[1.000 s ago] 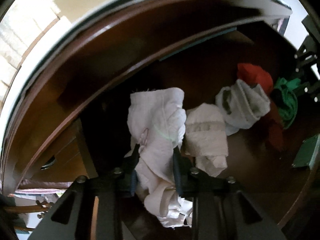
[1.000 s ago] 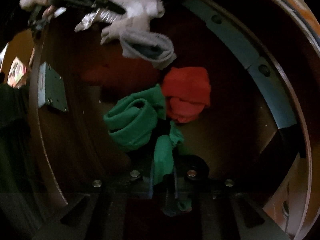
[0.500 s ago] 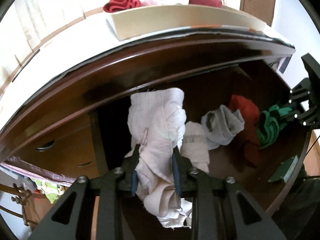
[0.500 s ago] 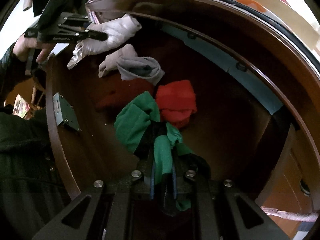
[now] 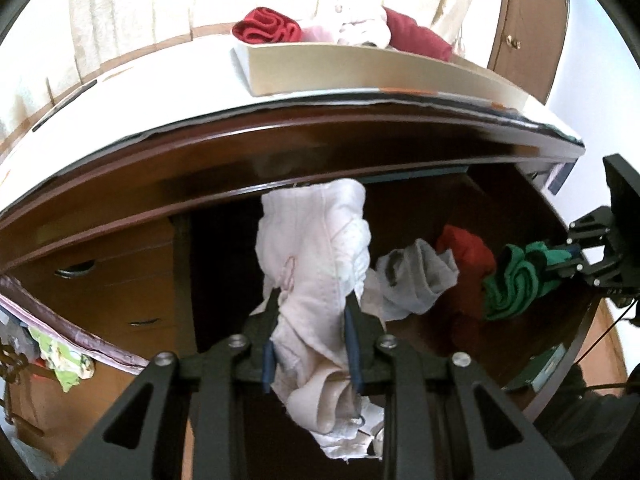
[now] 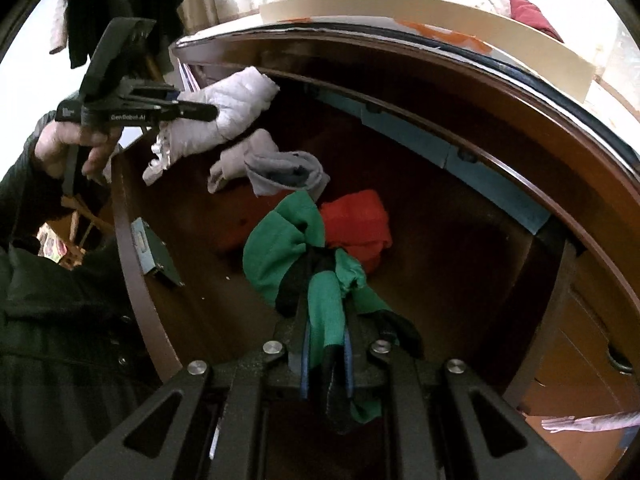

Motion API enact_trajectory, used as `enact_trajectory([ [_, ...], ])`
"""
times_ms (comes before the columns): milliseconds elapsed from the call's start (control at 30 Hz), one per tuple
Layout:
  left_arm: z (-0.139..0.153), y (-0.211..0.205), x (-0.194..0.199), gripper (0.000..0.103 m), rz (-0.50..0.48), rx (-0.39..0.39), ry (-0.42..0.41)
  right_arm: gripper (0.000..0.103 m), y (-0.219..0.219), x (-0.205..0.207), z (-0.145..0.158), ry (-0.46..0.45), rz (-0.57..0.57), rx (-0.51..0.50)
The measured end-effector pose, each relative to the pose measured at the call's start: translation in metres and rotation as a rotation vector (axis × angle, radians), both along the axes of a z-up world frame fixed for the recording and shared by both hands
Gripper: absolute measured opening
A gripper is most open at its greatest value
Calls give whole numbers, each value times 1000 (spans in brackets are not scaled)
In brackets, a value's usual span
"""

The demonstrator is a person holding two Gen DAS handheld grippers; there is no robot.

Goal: Take underwear out of drawer
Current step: 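Lift the white underwear with the left gripper while the right gripper lifts the green sock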

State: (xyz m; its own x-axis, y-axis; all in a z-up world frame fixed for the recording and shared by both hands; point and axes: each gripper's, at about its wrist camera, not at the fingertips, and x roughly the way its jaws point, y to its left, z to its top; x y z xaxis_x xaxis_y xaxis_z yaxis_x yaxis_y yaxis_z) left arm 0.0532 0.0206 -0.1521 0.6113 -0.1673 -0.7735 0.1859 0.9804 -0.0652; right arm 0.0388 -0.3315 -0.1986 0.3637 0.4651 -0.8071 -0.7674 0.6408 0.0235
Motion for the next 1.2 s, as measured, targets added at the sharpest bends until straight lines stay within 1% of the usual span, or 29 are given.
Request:
enact_trajectory([
  [233, 3, -4, -6, 26, 17, -25, -36, 13, -4, -2, 3, -20, -12, 72],
  [367, 5, -6, -8, 26, 27, -25, -57, 13, -5, -4, 4, -31, -20, 112],
  [633, 7, -9, -13, 26, 48, -58, -91, 13, -2, -4, 6, -58, -46, 187],
  [1000, 15, -15, -22, 26, 51, -68, -143, 13, 0, -5, 8, -97, -79, 262],
  [1200, 17, -17, -25, 26, 54, -71, -157, 13, -3, -7, 13, -122, -77, 311],
])
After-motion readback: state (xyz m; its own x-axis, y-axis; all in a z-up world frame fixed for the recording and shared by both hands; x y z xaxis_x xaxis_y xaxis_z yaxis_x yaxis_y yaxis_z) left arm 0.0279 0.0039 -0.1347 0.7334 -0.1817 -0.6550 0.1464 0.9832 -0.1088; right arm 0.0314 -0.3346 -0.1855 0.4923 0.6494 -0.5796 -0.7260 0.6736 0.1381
